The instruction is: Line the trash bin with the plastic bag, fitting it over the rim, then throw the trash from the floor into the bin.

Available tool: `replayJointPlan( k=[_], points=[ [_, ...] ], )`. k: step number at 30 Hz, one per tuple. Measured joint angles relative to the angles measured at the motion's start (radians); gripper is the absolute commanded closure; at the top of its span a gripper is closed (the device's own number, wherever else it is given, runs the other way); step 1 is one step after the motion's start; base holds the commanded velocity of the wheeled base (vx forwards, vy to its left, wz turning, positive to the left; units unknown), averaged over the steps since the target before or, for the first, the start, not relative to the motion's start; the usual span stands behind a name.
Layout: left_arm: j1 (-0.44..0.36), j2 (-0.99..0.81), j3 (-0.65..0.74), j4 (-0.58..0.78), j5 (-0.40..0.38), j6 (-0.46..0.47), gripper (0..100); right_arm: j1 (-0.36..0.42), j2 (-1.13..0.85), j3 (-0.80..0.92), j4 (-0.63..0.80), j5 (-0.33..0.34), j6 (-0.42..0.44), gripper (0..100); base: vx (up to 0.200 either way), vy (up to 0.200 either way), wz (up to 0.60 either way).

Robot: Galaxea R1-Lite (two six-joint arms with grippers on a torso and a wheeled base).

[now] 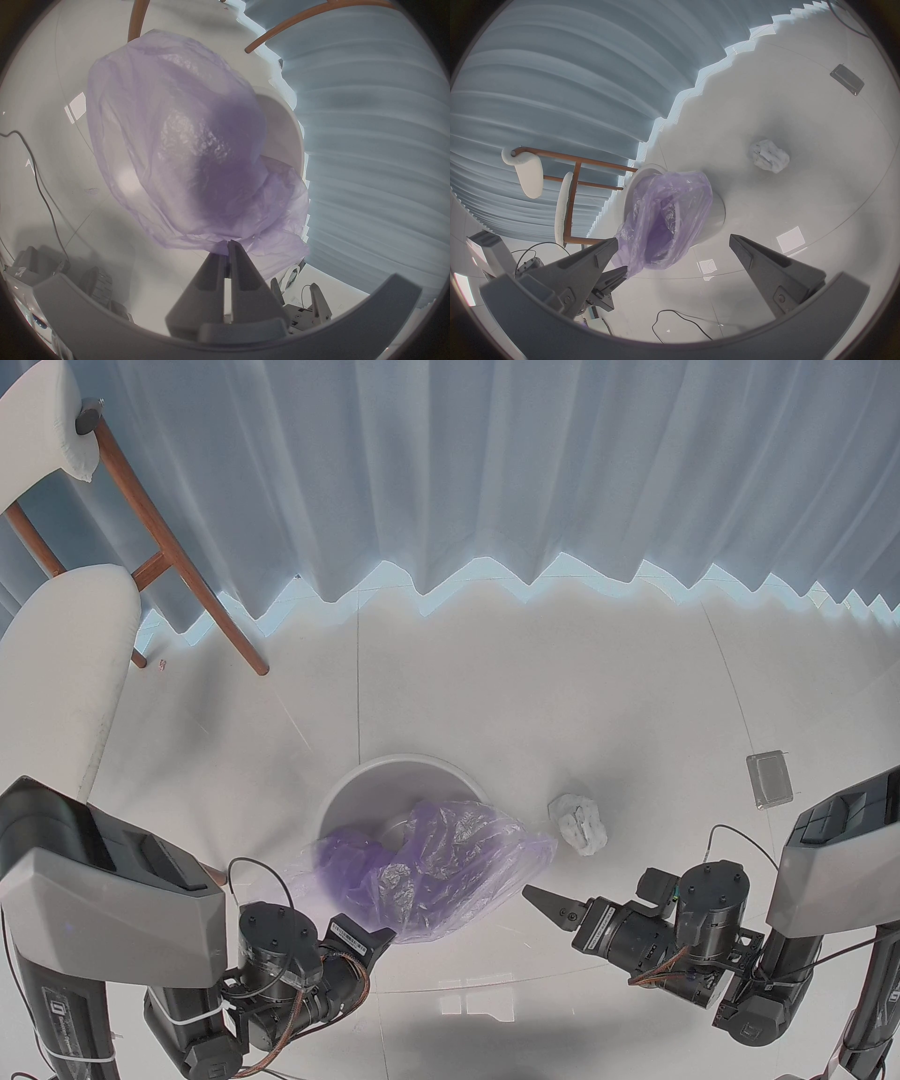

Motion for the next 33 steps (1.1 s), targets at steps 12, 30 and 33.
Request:
replayJointPlan(
  k=[12, 30, 33],
  points=[
    [0.002, -0.174, 0.068, 0.0, -0.003, 0.236, 100, -0.003, 0.001, 0.0, 0.0, 0.0, 0.0, 0, 0.017, 0.017, 0.0],
    [0.046, -0.218, 0.065, 0.001, -0.083, 0.361, 100, -0.004, 0.001, 0.0, 0.0, 0.0, 0.0, 0, 0.189, 0.189, 0.0],
    [0.044, -0.218, 0.015, 0.001, -0.07, 0.358, 100, -0.004, 0.0, -0.001, 0.0, 0.0, -0.002, 0, 0.0, 0.0, 0.0]
  ],
)
